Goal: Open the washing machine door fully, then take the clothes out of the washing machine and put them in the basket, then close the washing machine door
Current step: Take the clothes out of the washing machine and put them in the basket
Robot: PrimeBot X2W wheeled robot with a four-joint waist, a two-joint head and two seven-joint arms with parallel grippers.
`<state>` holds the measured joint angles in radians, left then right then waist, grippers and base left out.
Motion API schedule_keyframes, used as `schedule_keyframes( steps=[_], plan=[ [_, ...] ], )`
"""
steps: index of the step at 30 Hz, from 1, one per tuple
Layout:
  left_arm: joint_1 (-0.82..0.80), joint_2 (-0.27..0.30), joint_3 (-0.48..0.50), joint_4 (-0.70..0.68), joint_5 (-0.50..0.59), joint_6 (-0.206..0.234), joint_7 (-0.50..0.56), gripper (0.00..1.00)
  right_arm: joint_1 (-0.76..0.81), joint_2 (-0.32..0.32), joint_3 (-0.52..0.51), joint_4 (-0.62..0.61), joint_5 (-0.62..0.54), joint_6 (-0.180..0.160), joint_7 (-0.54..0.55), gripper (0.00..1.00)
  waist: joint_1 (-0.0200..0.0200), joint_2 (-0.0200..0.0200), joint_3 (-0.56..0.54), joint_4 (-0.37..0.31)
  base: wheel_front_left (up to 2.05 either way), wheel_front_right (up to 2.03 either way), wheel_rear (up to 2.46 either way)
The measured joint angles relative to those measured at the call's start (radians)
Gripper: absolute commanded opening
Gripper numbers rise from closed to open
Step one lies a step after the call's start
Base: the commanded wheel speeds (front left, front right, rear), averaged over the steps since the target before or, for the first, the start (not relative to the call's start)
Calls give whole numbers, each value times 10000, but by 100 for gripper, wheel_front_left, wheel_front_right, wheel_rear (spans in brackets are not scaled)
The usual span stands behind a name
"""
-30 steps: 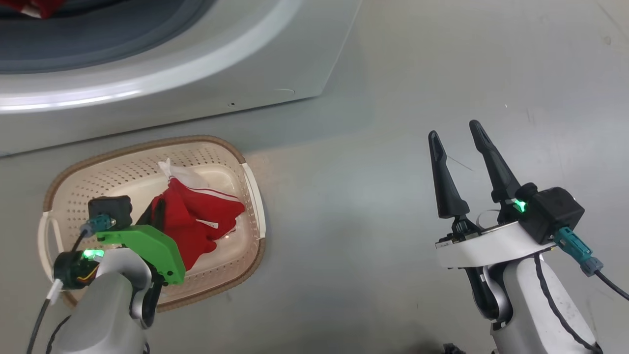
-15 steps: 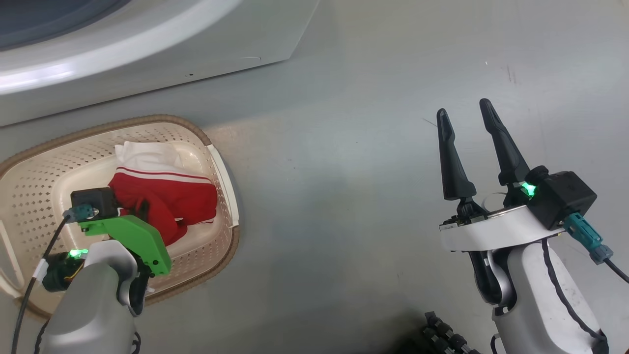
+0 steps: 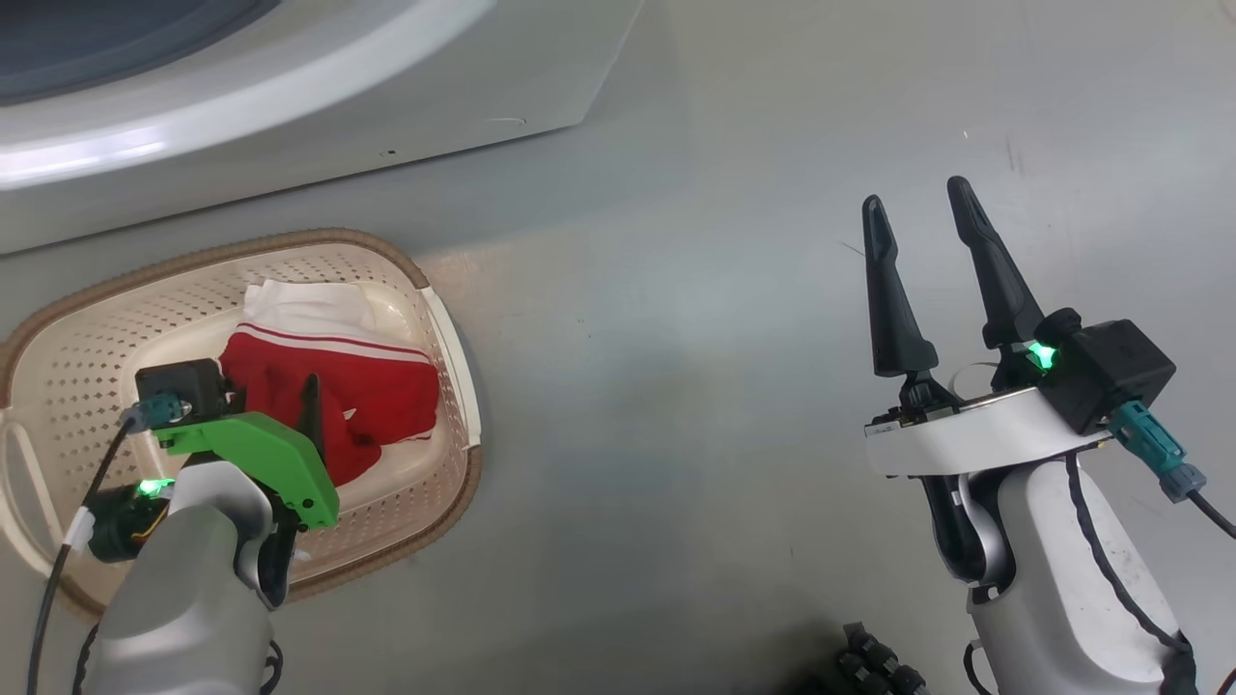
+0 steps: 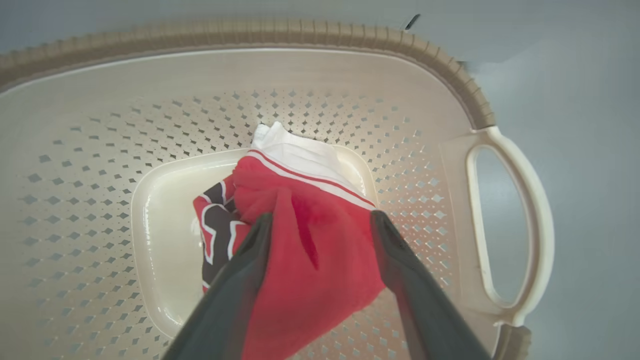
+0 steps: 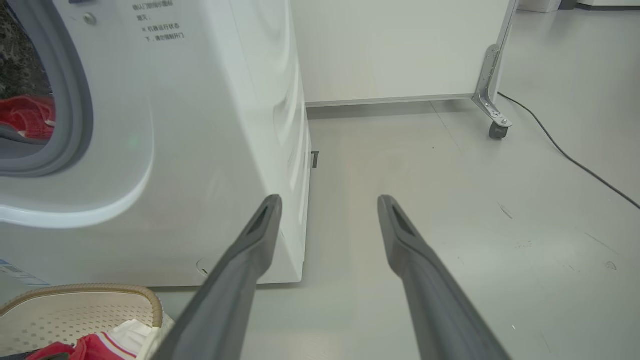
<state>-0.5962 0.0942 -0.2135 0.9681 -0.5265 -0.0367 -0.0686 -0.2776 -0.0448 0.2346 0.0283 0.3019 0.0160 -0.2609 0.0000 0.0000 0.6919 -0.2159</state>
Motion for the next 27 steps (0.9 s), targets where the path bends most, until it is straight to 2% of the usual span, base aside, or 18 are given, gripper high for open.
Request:
schedule_keyframes(
  steps=[12,21,27],
  plan=[
    [42,-98,-288,255,282,-230,-1574,100,0,-4,-48,351,38,29,0,100,0,0,-839,319,0,0,0],
    [115,-297,-464,-94,562,-403,-1806,100,461,-10,-621,685,-161,19,0,100,0,0,-1589,854,0,0,0],
    [415,-295,-451,-637,723,-433,-1835,100,776,-6,-663,986,-330,136,0,100,0,0,-2213,1194,0,0,0]
  ],
)
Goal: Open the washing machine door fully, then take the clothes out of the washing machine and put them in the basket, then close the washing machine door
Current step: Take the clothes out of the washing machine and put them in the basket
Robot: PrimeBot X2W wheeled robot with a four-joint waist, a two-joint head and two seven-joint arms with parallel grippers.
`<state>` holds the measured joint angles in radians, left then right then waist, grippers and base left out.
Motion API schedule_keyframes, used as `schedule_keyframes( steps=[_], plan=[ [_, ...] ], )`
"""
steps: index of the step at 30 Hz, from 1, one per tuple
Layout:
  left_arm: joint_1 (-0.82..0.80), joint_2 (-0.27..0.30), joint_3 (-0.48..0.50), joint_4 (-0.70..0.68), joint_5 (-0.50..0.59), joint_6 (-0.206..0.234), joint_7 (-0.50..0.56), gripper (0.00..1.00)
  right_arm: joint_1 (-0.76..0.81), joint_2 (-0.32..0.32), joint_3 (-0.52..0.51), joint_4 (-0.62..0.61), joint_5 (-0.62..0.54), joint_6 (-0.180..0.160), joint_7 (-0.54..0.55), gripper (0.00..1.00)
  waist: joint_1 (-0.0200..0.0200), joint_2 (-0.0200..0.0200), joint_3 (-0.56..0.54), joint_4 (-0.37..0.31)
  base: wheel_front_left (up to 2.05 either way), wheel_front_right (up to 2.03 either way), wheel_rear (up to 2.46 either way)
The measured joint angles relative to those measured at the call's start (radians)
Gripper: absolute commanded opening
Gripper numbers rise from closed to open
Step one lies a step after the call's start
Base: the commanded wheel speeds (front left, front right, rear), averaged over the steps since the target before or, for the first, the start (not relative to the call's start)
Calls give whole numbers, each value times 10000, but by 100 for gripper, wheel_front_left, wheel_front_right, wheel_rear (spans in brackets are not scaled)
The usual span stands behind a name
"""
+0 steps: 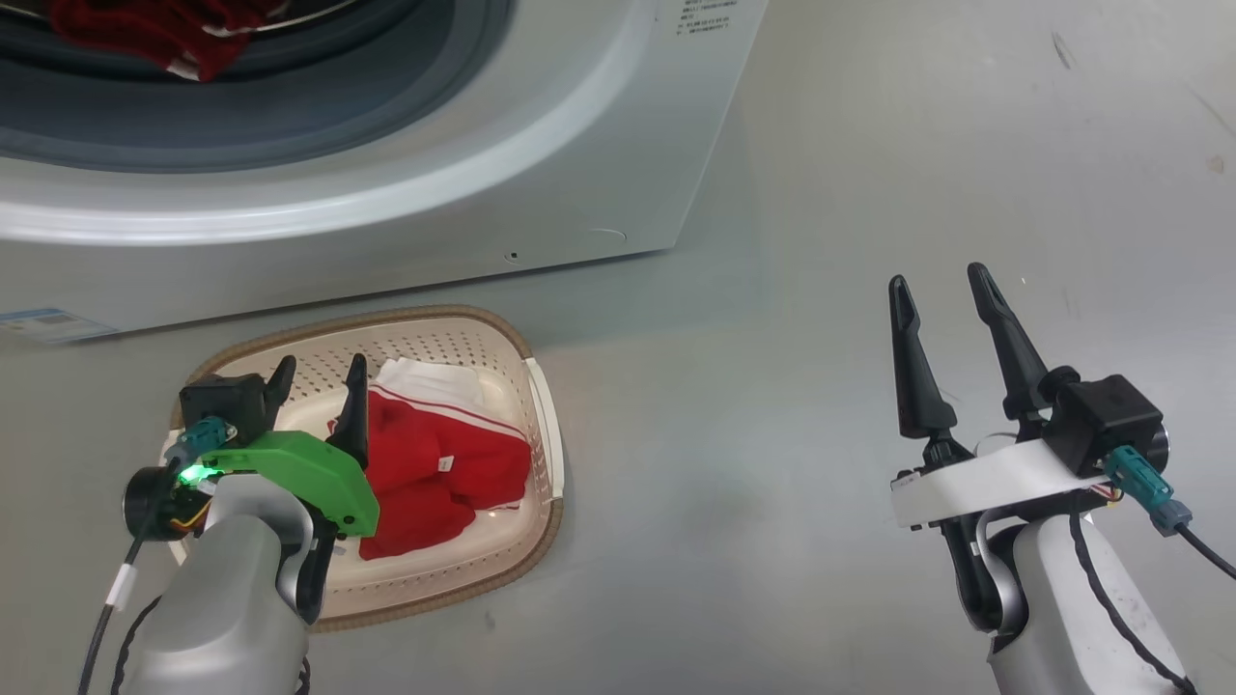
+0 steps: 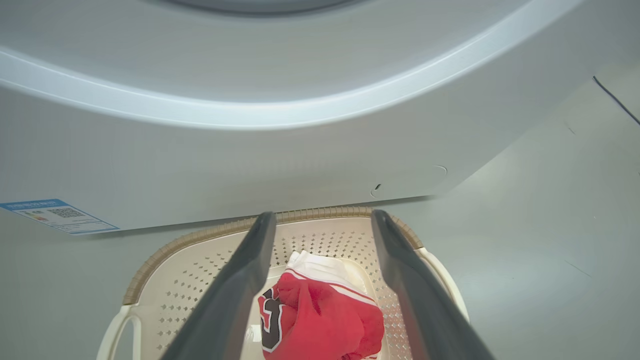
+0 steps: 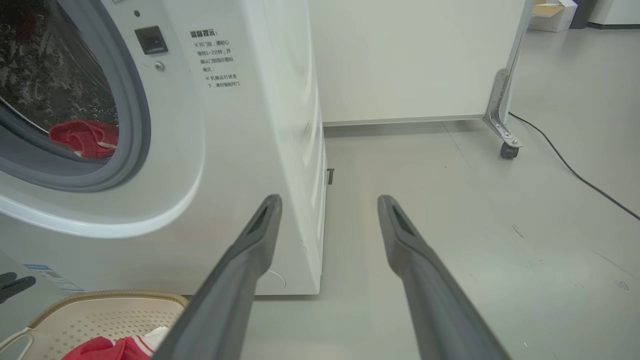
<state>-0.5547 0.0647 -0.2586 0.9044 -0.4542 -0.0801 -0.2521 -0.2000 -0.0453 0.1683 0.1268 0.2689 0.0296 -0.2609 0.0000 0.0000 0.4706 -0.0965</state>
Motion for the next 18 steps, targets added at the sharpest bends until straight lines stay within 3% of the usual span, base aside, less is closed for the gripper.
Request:
schedule_keyframes(
  steps=[18],
  plan=[
    [1735,23,792,-4067,1095,267,0,100,1252,2,-33,470,-165,240,0,100,0,0,-2250,678,0,0,0]
  ],
)
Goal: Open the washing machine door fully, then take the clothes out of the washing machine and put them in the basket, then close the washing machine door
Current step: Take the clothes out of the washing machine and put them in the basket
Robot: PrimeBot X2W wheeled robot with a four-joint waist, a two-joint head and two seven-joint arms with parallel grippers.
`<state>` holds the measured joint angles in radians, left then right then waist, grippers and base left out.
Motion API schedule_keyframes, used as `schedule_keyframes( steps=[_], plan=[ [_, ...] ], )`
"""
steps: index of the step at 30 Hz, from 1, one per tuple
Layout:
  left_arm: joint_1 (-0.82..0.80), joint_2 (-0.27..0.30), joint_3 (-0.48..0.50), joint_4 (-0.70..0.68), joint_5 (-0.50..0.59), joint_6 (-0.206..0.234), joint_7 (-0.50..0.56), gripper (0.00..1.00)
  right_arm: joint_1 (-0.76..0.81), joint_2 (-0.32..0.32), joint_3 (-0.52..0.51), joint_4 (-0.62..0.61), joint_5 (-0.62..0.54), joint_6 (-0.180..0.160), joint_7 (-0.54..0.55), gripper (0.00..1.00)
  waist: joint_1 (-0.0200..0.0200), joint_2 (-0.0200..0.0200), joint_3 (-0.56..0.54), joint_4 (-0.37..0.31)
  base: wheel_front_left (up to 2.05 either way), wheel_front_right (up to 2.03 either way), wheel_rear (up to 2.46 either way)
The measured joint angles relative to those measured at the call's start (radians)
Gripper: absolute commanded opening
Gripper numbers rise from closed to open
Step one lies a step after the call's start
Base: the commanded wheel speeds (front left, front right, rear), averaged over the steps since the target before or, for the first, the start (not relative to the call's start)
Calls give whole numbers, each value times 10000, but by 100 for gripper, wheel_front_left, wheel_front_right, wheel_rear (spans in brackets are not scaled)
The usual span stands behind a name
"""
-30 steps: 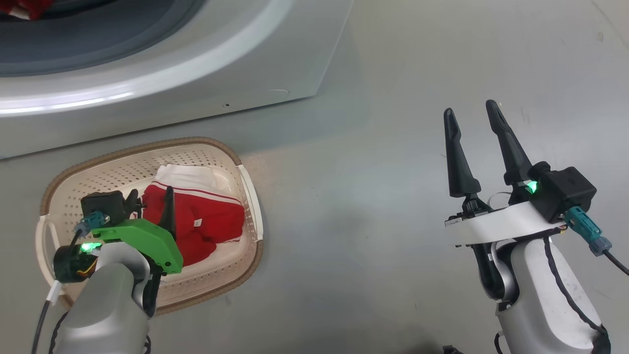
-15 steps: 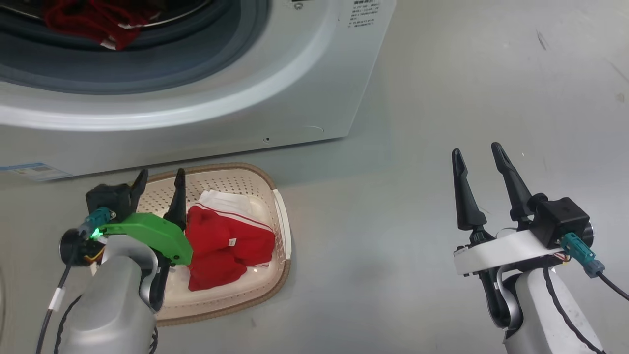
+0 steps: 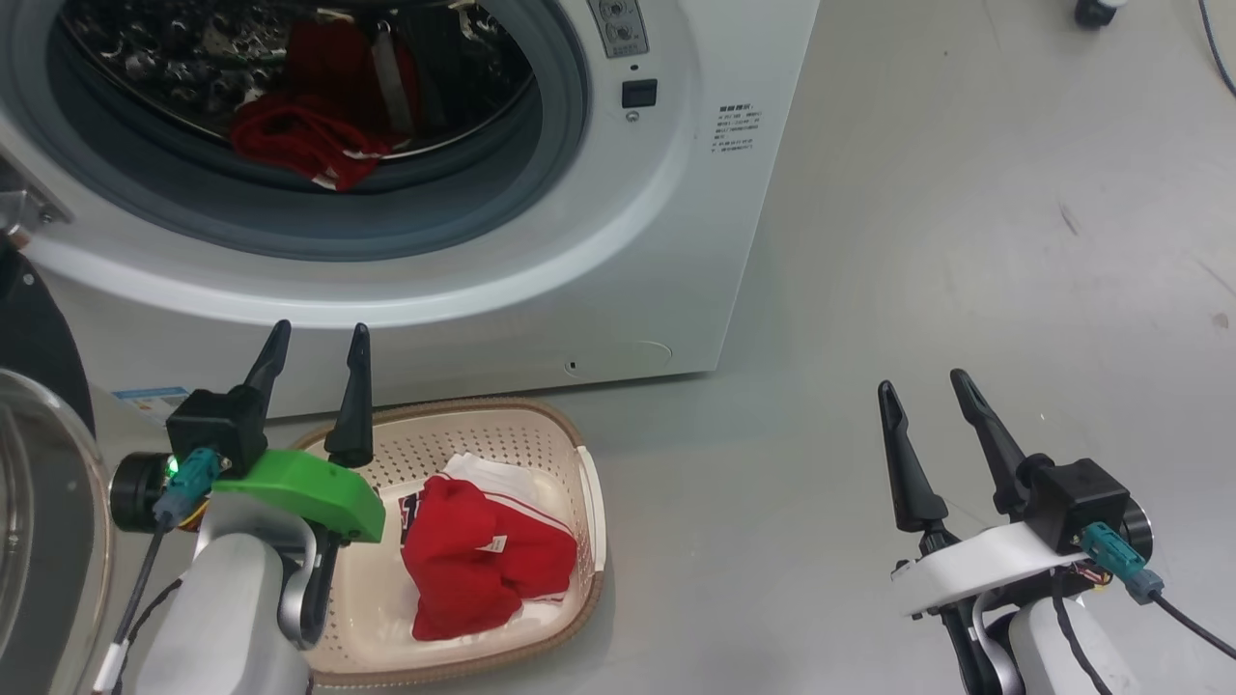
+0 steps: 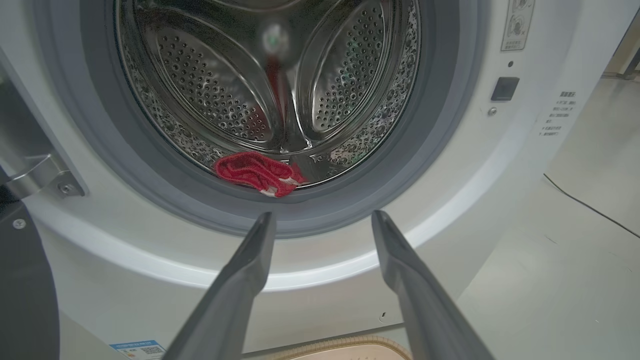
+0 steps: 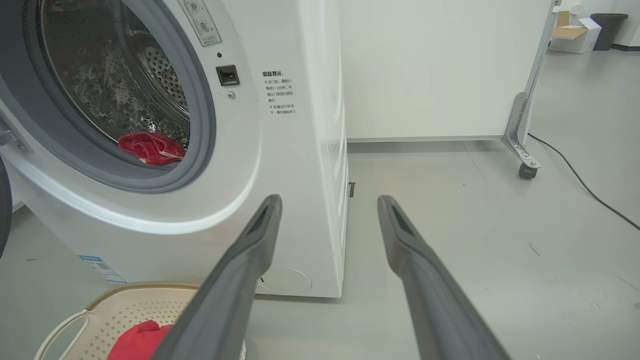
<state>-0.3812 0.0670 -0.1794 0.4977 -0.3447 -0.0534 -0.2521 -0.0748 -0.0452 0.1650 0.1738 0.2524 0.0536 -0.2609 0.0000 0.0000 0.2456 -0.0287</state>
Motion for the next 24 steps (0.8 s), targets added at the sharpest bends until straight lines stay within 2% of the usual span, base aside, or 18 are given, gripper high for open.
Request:
schedule_keyframes(
  steps=[13,24],
  plan=[
    [1970,-13,-46,-1306,314,234,0,100,1060,12,-52,146,10,67,2,100,-1,0,-1379,315,0,0,0],
    [3354,-13,-163,-1942,575,393,0,100,1534,31,-86,188,4,59,2,100,-1,0,-2052,486,0,0,0]
  ],
)
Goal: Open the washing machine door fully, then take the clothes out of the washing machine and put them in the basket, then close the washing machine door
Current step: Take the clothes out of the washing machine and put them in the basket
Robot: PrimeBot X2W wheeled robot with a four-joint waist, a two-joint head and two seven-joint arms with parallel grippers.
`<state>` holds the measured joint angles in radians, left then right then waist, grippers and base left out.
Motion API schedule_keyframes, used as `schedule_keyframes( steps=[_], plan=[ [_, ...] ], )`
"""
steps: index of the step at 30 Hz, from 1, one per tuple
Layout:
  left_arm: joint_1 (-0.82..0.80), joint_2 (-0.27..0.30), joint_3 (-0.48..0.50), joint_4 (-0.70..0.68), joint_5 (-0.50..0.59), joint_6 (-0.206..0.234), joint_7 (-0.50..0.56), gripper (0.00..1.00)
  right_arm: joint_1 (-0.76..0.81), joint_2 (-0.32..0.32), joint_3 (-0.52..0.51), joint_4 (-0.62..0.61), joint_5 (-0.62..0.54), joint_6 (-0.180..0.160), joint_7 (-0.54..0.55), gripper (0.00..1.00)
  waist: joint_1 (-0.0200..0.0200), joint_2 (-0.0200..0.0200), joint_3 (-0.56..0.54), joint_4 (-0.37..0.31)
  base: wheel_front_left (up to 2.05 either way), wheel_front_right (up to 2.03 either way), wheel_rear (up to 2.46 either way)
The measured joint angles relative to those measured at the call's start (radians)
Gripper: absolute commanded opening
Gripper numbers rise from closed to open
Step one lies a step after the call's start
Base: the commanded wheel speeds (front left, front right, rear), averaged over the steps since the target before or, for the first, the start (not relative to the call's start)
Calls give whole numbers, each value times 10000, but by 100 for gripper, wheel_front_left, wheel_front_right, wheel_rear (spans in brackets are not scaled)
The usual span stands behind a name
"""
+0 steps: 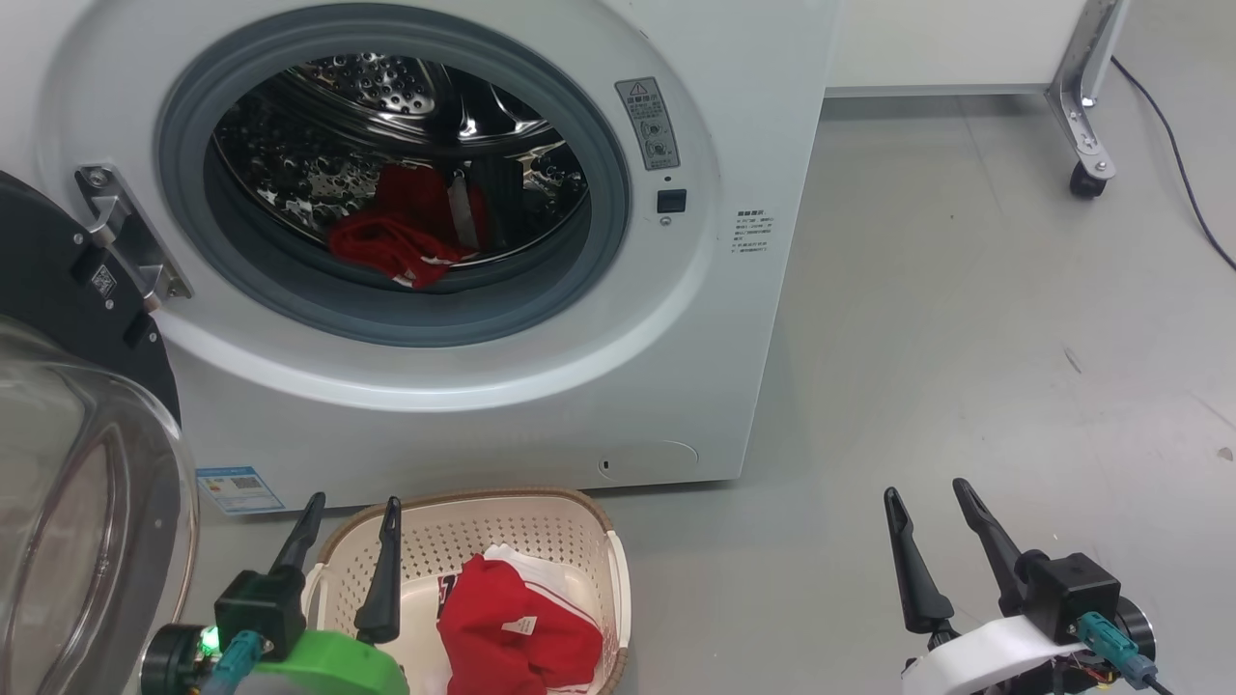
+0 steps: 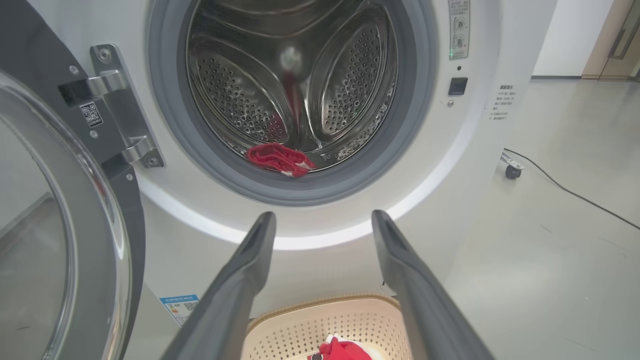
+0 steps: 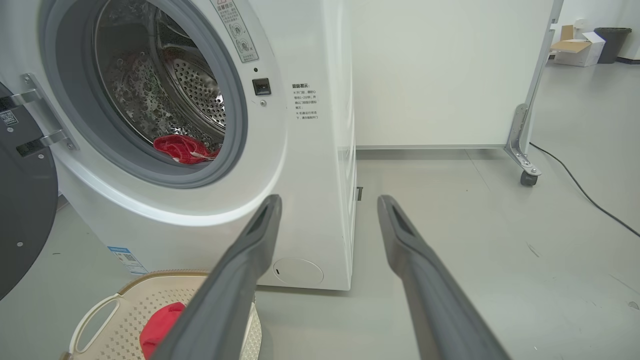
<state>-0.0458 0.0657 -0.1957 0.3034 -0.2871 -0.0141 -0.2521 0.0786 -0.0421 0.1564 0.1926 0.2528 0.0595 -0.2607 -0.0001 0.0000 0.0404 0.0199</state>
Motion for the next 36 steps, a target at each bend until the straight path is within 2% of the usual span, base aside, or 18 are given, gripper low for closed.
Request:
schedule_keyframes(
  steps=[18,36],
  plan=[
    [1286,2,-65,-1014,44,268,0,100,350,12,-82,-167,-17,-98,0,100,0,0,-269,64,0,0,0],
    [1597,2,-247,-1530,71,364,0,100,377,13,-48,-257,-17,-98,0,100,0,0,-165,11,0,0,0]
  ],
)
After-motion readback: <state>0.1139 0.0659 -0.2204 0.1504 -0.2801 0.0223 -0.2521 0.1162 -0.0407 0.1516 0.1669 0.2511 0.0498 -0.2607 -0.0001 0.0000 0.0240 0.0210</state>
